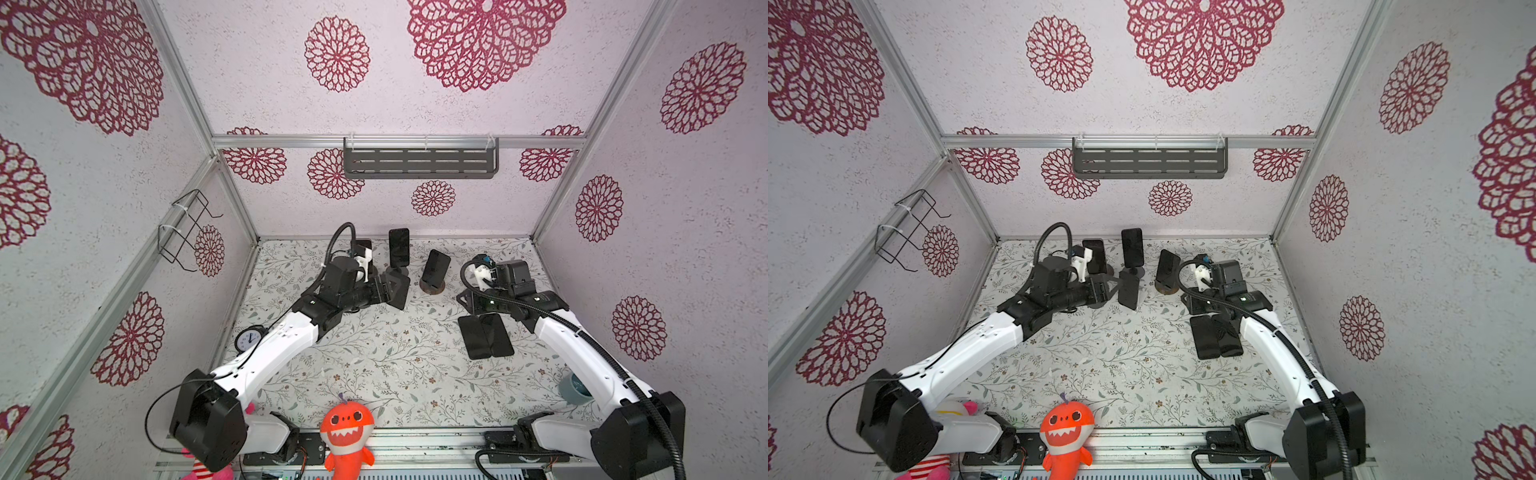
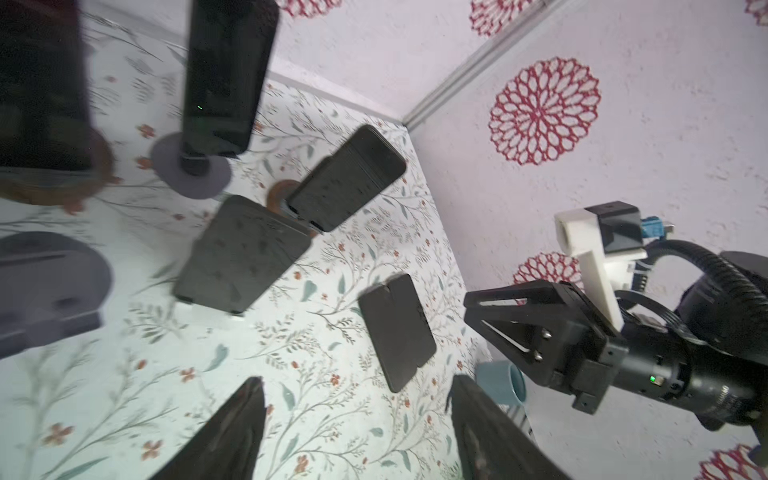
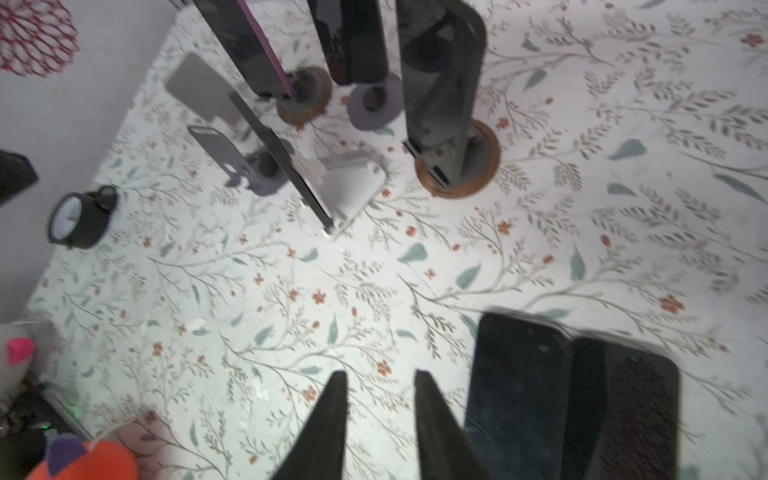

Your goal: Remove the phone from the phone stand

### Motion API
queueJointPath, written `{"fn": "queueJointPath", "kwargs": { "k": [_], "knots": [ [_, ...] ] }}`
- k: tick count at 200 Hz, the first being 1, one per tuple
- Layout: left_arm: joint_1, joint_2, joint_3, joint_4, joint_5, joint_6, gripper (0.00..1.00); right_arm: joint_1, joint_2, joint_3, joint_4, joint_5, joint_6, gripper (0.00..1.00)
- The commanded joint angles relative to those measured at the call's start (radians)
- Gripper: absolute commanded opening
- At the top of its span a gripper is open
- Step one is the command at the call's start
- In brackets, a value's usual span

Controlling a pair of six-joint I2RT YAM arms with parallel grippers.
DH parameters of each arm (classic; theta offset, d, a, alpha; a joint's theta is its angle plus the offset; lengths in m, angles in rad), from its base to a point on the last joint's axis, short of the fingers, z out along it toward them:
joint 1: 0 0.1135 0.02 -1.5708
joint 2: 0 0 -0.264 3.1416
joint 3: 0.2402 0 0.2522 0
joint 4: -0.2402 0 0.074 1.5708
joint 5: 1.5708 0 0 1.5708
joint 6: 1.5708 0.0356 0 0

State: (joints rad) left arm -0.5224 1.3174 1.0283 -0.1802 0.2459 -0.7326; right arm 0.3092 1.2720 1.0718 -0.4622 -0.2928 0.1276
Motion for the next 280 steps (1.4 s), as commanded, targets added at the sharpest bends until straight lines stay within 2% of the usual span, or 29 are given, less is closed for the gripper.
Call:
{"fn": "queueJointPath", "kwargs": {
  "k": [1, 15, 40, 66, 83, 91, 135, 149, 169, 280],
  "knots": [
    [0.03, -0.078, -0.068, -0.046, -0.045, 0.051, 0.74, -0.015, 0.055, 0.063, 0.102, -0.009, -0.112, 0.5],
    [0.038, -0.125, -0.103, -0.048, -0.045, 0.068, 0.74, -0.053, 0.106, 0.098, 0.11, -0.064, -0.205, 0.58],
    [0.04, -0.183, -0.146, -0.047, -0.029, 0.093, 0.75, -0.158, 0.205, 0.163, 0.131, -0.235, -0.269, 0.59],
    [0.04, -0.221, -0.189, -0.025, -0.005, 0.12, 0.77, -0.179, 0.323, 0.276, 0.063, -0.306, -0.353, 0.58],
    [0.04, -0.229, -0.198, -0.027, -0.004, 0.133, 0.78, -0.192, 0.401, 0.337, 0.045, -0.429, -0.38, 0.5],
    [0.04, -0.228, -0.193, -0.037, -0.011, 0.134, 0.78, -0.197, 0.435, 0.362, 0.043, -0.458, -0.381, 0.49],
    [0.038, -0.198, -0.166, -0.047, 0.026, 0.133, 0.78, -0.199, 0.539, 0.461, 0.048, -0.46, -0.394, 0.51],
    [0.038, -0.192, -0.165, -0.03, 0.025, 0.128, 0.78, -0.199, 0.57, 0.489, 0.042, -0.456, -0.396, 0.46],
    [0.038, -0.178, -0.14, -0.025, 0.037, 0.126, 0.78, -0.197, 0.609, 0.532, 0.015, -0.456, -0.399, 0.46],
    [0.015, -0.146, -0.08, -0.028, 0.04, 0.127, 0.78, -0.18, 0.662, 0.507, 0.137, -0.464, -0.357, 0.39]
  ]
}}
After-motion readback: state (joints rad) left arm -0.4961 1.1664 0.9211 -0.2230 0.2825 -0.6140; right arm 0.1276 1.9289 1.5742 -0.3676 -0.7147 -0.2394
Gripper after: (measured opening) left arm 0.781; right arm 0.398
